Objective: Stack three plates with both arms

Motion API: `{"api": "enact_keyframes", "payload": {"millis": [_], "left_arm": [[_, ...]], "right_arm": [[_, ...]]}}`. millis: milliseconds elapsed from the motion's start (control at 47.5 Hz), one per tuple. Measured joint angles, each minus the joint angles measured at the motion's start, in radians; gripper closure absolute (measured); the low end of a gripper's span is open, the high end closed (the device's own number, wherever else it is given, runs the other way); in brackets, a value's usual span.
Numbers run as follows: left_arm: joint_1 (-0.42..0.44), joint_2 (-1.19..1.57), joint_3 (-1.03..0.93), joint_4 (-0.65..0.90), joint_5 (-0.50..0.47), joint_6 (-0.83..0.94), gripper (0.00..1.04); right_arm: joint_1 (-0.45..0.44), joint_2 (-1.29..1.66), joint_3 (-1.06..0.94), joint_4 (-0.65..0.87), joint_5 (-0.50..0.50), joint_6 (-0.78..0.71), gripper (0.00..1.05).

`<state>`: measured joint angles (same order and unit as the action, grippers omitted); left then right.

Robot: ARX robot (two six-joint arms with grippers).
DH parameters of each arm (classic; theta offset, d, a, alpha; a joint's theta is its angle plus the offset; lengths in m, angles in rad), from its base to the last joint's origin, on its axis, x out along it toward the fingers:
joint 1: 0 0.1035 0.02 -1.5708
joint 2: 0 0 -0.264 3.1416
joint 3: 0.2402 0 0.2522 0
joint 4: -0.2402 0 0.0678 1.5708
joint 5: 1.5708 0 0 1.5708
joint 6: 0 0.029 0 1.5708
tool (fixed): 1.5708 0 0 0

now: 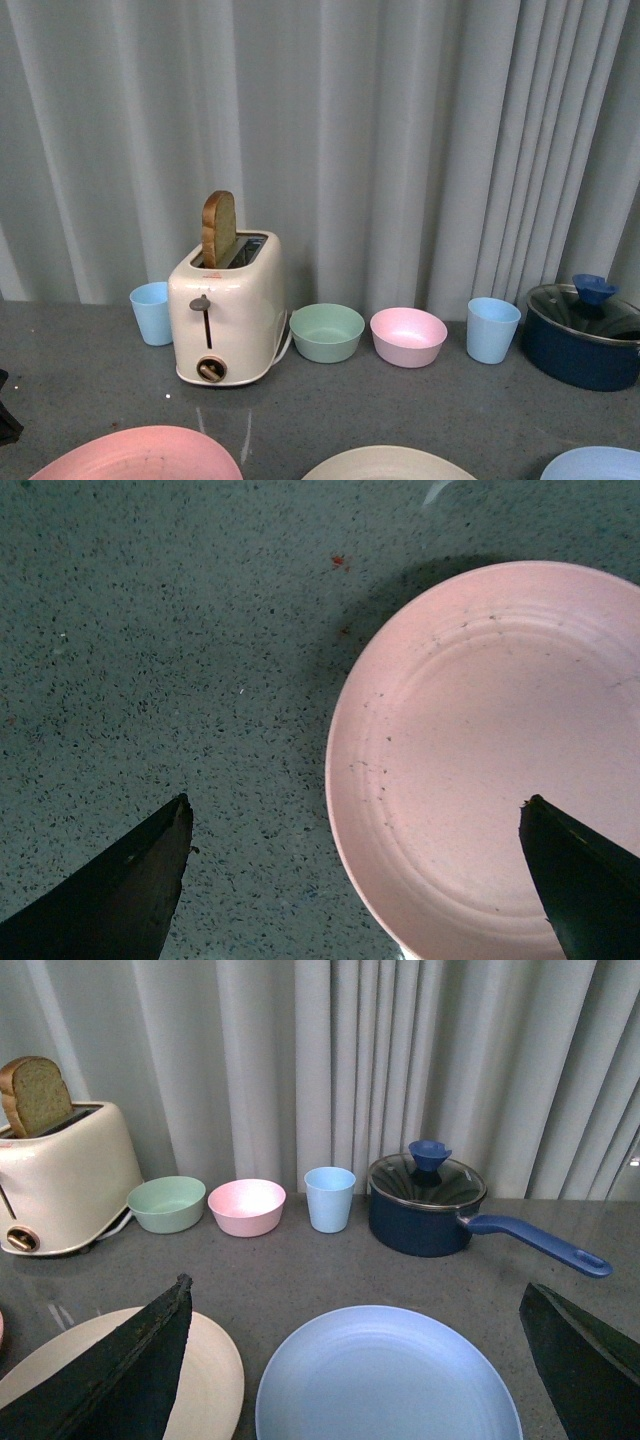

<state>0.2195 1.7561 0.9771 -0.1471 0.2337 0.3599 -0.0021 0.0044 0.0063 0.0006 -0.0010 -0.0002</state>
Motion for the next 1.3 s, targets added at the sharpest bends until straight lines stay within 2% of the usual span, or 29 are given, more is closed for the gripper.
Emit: {"api": "enact_keyframes", "payload": {"millis": [210,463,758,1305], "left_arm": [[0.016,0.128,0.119,-0.027,-0.014,0.037,0.07],[0.049,0.209,0.191,-0.074,0.024,0.062,0.07],[0.07,0.304,0.219,-0.082,0.028,0.1,0.07],[0.056,0.436,0.242,-0.029,0.031,0.092,0.07]], "right_arm": [[0.0,0.0,0.0,0.0,0.0,0.0,0.07],[0.0,0.0,0.0,0.0,0.0,0.0,0.07],[0.0,0.0,0.0,0.0,0.0,0.0,0.07],[0.0,0.0,0.0,0.0,0.0,0.0,0.07]]}}
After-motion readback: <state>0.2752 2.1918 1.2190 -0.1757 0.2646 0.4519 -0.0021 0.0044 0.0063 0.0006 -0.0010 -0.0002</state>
